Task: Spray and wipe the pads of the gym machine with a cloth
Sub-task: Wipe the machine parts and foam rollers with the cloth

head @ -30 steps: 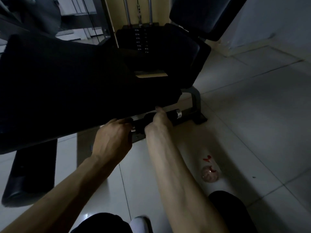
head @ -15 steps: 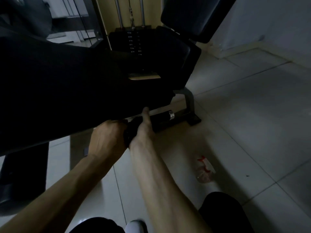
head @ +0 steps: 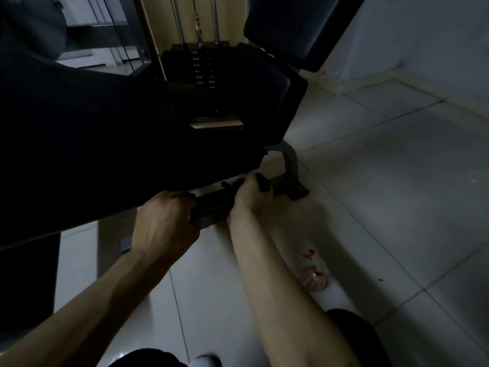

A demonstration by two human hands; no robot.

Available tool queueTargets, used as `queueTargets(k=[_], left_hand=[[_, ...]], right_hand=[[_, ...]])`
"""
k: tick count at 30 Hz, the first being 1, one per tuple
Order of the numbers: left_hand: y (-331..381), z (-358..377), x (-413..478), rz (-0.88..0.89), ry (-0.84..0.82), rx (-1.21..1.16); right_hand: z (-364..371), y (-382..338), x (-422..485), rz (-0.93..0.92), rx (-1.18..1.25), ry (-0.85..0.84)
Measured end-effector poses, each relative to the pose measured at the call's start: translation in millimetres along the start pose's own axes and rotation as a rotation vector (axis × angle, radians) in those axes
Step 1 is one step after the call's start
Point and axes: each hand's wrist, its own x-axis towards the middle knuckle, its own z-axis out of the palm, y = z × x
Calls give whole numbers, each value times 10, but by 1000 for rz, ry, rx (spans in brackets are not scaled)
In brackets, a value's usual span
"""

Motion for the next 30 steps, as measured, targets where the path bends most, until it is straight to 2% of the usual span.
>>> queueTargets(k=[5, 6, 8, 10, 12, 14, 17, 20, 23, 25, 28, 30], left_hand=[[-35, -21, -59, 18, 40, 5], [-51, -32, -72, 22, 49, 3], [-75, -38, -87, 55, 38, 1], [-104, -45, -90, 87, 40, 4], [-127, -28, -102, 105, 29, 9], [-142, -30, -117, 122, 36, -13], [-151, -65, -142, 141, 53, -85], [-141, -85, -220, 150, 131, -51], [-79, -80, -302, 89, 167, -43], [-51, -85, -306, 91, 171, -58], [-33, -98, -328, 136, 107, -73], [48, -116, -343, 141, -28, -141]], right_hand=[[-314, -200, 184, 103, 13, -302], [-311, -283, 110, 160, 75, -312], [-244, -317, 63, 162, 95, -199], [-91, -288, -163, 117, 11, -46], [3, -221, -447, 117, -72, 35], [21, -98, -653, 128, -151, 21], [-16, 172, -903, 165, -195, -97], [-91, 428, -1075, 215, -280, -204], [-125, 272, -1029, 264, -360, -245], [-134, 20, -895, 285, -328, -236], [-120, -155, -786, 311, -299, -189], [-151, -139, -796, 277, -300, -156]])
